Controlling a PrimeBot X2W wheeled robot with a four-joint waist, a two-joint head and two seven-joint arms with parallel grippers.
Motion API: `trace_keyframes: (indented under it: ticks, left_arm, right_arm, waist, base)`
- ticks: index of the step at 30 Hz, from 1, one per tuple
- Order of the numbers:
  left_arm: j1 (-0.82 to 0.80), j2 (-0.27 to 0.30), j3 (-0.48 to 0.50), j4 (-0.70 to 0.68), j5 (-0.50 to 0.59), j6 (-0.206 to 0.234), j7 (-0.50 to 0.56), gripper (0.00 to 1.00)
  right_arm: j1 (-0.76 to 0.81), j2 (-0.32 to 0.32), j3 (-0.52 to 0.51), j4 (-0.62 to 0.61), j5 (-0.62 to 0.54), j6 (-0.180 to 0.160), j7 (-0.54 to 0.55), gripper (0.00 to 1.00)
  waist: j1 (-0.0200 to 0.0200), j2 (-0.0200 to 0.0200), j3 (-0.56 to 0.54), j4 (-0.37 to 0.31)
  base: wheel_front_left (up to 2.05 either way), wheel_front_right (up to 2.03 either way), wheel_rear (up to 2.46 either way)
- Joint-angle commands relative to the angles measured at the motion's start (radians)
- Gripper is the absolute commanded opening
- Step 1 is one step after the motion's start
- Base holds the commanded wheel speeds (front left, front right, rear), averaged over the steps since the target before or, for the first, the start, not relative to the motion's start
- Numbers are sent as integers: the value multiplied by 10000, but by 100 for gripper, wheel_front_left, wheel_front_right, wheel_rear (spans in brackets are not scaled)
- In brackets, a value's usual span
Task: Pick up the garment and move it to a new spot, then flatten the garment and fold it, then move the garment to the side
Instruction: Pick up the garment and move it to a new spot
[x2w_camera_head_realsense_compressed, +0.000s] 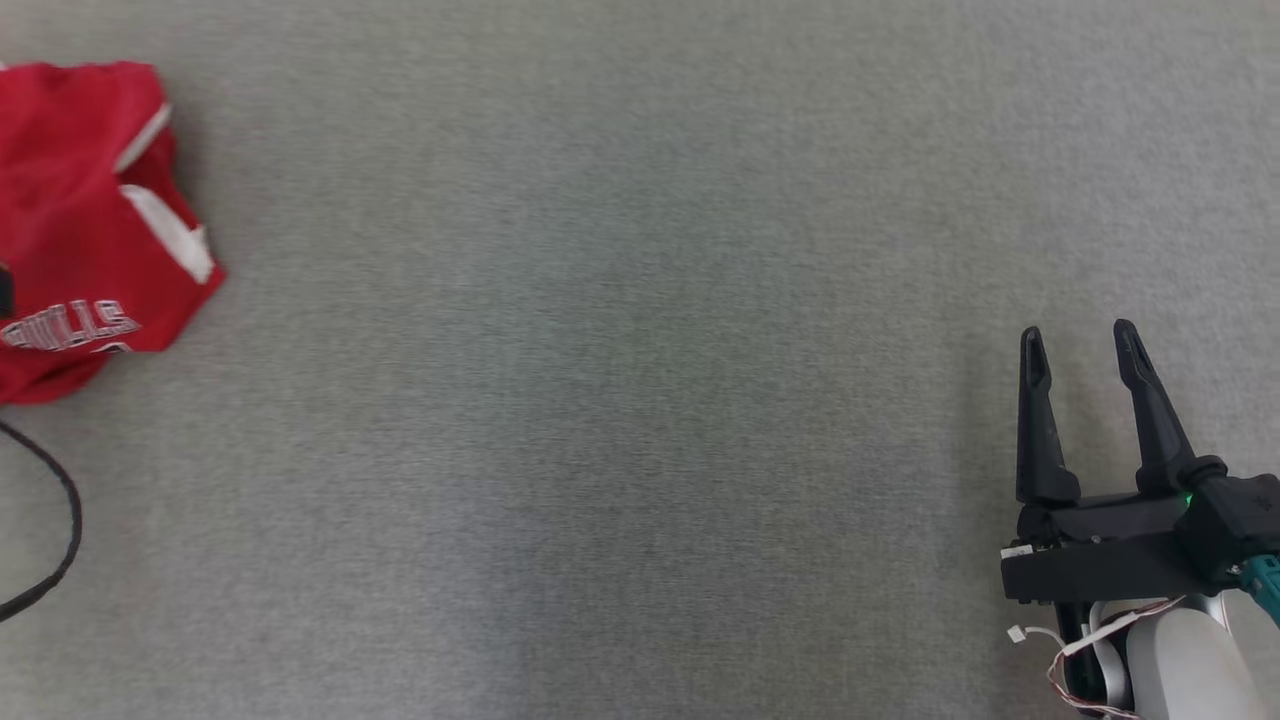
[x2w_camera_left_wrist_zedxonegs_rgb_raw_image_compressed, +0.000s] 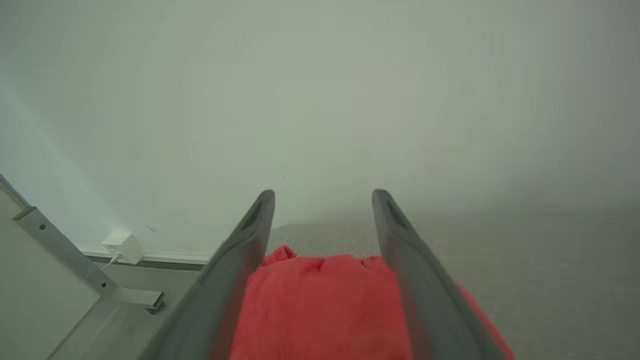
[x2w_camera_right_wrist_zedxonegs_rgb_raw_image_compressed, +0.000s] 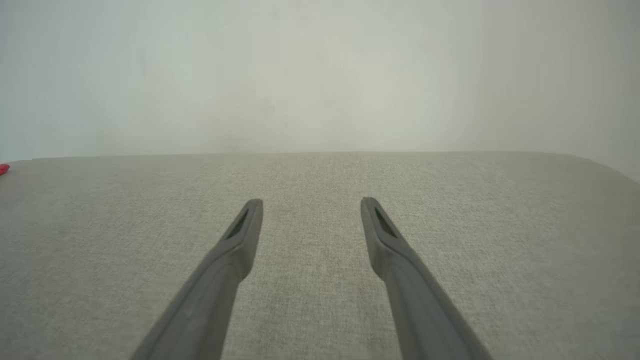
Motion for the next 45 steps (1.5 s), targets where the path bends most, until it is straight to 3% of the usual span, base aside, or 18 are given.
trace_keyframes:
  ticks: [1,16,18,19,24,31,36,40,45]
  left_arm:
    - [-137,117,-33,328,-230,30,307,100]
    - [189,506,-1283,2407,-1756,28,3763,100]
    - [282,577,-1442,2447,-1960,28,3884,5]
    - [332,589,-1525,2485,-2069,28,3938,0]
    - [243,847,-1735,2387,-1981,28,3229,0]
    - [-341,1230,-1765,1936,-1250,528,1022,0]
    - [-997,1331,-1920,1213,-910,651,182,0]
    - [-1550,1189,-2205,312,-699,535,34,0]
    - [-2137,602,-2806,-1410,-652,492,537,0]
  right_arm:
    - [-127,34,-26,-8,-77,-21,-7,100]
    - [-170,112,39,117,-131,-21,-7,100]
    - [-183,115,71,144,-120,-21,-7,100]
    - [-183,119,81,153,-114,-21,-7,100]
    - [-103,157,44,172,-121,-21,-7,100]
    - [46,227,59,300,14,-21,-7,100]
    - [230,295,143,444,160,-21,-7,100]
    - [318,328,202,555,291,-21,-8,100]
    - [494,361,296,672,495,-21,-7,100]
  waist:
    - [-3,-4,541,-593]
    - [-3,-4,188,-783]
    - [-3,-4,139,-826]
    - [-3,-4,114,-846]
    - [-3,-4,-113,-887]
    - [-3,-4,-701,-776]
    - [-3,-4,-1250,-724]
    - [-3,-4,-1671,-788]
    - [-3,-4,-2169,-1209]
  base:
    - [0,0,0]
    - [0,0,0]
    - [0,0,0]
    - [0,0,0]
    - [0,0,0]
    - [0,0,0]
    - [0,0,0]
    - [0,0,0]
    - [0,0,0]
